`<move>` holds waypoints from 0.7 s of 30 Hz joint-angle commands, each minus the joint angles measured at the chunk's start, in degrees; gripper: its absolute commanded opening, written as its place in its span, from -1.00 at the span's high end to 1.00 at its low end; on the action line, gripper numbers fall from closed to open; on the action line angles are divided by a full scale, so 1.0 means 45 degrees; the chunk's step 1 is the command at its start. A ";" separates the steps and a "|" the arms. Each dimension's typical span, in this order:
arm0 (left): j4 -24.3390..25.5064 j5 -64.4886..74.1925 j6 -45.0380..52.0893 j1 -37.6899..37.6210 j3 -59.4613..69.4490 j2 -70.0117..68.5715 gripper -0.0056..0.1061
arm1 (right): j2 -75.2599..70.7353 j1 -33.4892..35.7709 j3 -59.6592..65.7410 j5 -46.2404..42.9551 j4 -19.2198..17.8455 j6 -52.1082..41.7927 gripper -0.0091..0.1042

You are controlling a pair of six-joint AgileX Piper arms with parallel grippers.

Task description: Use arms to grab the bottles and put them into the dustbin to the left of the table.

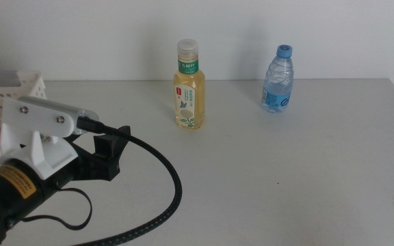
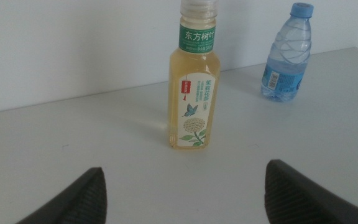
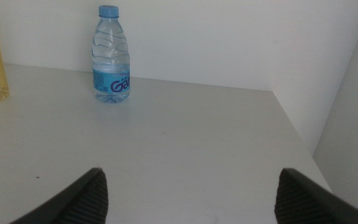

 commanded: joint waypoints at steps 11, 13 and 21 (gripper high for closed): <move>0.0619 -0.1534 -0.0208 0.0004 -0.0296 -0.0265 -0.61 | -0.0263 -0.0021 -0.0126 -0.1007 -0.0108 -0.0056 -0.82; 0.1169 -0.1534 -0.0381 0.0004 -0.0296 -0.0249 -0.63 | -0.0263 -0.0021 -0.0126 -0.1007 -0.0108 -0.0056 -0.82; 0.1679 -0.5541 0.0011 0.0033 -0.0370 0.2501 -0.75 | -0.0263 -0.0021 -0.0126 -0.1007 -0.0108 -0.0056 -0.82</move>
